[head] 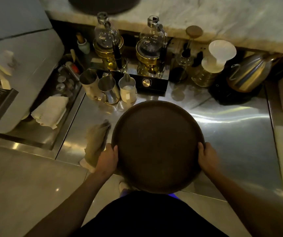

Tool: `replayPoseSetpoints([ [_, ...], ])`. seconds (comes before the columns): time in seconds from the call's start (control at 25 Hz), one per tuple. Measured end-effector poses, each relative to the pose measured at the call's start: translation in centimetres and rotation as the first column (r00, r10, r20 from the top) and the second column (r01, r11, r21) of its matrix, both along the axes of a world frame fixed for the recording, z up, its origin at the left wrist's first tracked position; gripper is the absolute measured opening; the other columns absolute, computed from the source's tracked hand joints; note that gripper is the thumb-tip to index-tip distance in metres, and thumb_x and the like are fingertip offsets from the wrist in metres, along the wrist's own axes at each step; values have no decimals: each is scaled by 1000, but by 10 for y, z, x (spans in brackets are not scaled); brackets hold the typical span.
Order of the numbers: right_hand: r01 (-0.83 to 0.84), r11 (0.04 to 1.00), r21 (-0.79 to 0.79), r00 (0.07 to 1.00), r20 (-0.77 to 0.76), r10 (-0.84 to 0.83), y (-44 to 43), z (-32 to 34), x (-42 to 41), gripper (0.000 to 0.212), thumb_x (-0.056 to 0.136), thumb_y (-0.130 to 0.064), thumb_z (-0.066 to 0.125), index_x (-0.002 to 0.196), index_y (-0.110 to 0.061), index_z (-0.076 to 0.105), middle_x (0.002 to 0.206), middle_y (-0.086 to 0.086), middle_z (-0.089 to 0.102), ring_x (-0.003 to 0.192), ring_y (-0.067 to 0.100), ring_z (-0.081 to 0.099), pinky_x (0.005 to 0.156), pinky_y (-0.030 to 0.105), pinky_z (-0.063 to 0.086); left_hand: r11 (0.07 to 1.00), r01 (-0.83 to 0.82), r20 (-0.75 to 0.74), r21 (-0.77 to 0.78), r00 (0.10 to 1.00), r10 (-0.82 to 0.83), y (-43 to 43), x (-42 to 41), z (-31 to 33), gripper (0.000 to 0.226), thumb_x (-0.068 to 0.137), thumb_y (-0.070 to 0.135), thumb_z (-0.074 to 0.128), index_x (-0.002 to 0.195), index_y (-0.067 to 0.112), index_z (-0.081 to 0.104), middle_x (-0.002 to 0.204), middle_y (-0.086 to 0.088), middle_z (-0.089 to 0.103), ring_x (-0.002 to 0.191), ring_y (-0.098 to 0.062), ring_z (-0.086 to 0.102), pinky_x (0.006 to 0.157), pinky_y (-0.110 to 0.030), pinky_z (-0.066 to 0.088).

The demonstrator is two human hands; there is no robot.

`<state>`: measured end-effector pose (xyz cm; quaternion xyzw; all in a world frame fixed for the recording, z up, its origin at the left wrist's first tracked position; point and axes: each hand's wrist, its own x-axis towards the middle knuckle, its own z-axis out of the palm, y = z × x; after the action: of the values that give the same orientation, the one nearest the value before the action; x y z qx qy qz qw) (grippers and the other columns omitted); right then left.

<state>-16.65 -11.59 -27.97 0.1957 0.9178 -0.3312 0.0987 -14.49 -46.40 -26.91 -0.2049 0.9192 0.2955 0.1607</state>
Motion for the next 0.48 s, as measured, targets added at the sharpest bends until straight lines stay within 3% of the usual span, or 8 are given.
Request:
replayPoseSetpoints([
  [0.12,38,999,-36,997,-68,-40,2,14,-2,34,103,-34,35,93,-6,52,83,14,57,75,27,55,65,32,40,1000,18,-69,22,997,-17,0,-11,17,31,103,32,31,107,6,48,81,-10,64,70,-27,65,63,-39,53],
  [0.32,104,991,-78,981,-159,-115,3,39,-8,36,102,-35,37,83,-7,51,73,9,54,68,25,53,62,34,37,998,53,-172,47,984,-44,-2,-23,46,30,103,33,33,102,9,50,83,-6,61,74,-23,62,67,-33,46],
  [0.4,128,985,-115,969,-197,-149,3,47,-8,38,101,-34,40,80,-5,51,71,10,54,67,27,53,62,35,38,997,65,-229,45,972,-53,-3,-25,57,28,103,31,35,101,9,53,76,1,56,66,-12,56,61,-23,41],
  [0.48,150,975,-164,957,-225,-185,3,56,-8,38,100,-34,42,79,-4,53,70,10,55,66,26,53,58,34,38,992,78,-277,95,960,-49,-7,-28,67,28,103,32,37,101,10,54,72,2,56,63,-12,57,53,-19,39],
])
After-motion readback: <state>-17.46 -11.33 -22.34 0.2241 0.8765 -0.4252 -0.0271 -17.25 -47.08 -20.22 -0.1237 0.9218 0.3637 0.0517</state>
